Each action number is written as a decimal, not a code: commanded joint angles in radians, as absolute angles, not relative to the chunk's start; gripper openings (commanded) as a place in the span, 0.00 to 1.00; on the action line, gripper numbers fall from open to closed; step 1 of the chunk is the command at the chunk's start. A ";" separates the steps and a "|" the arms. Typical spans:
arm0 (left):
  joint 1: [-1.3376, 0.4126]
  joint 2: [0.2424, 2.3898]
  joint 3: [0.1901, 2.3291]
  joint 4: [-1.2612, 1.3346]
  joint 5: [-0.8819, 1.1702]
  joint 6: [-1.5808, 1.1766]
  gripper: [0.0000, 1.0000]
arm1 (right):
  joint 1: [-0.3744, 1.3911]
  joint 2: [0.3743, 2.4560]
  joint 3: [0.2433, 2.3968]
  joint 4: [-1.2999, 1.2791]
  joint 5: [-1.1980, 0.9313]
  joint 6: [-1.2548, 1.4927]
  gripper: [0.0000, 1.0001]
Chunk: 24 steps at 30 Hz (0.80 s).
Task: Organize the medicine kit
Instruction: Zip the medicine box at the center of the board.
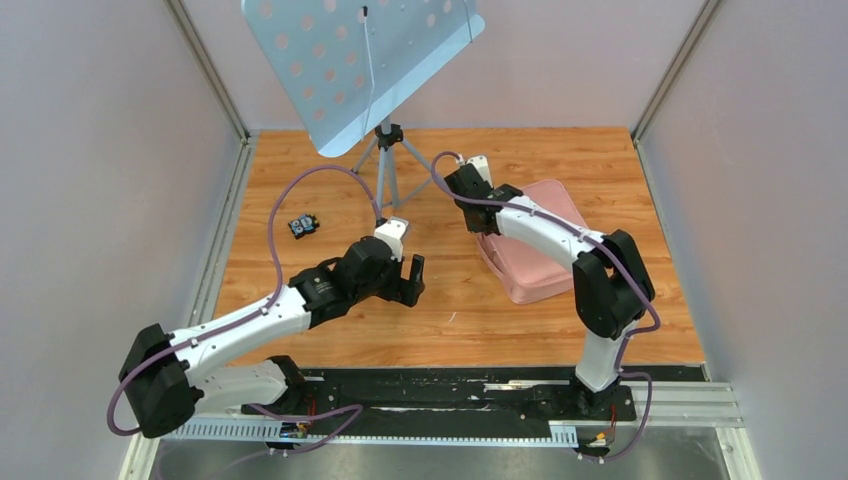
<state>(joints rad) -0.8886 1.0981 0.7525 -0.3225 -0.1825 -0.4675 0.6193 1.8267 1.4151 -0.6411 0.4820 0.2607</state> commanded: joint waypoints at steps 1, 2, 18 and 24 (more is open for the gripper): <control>-0.891 1.105 0.753 -0.273 -0.158 -0.481 0.98 | 0.627 1.828 1.397 -0.637 0.585 0.223 0.00; -0.891 1.106 0.753 -0.271 -0.156 -0.481 0.98 | 0.628 1.817 1.389 -0.635 0.570 0.220 0.00; -0.925 1.185 0.786 -0.256 -0.133 -0.464 0.98 | 0.706 1.247 0.937 -0.727 0.332 0.336 0.13; -1.011 1.290 0.874 -0.273 -0.189 -0.442 0.98 | 0.689 1.062 0.923 -0.749 0.354 0.513 0.82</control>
<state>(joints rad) -0.9730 1.2510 0.7963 -0.3023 -0.1623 -0.4610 0.7036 1.1603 0.9165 -0.7334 0.3302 0.3664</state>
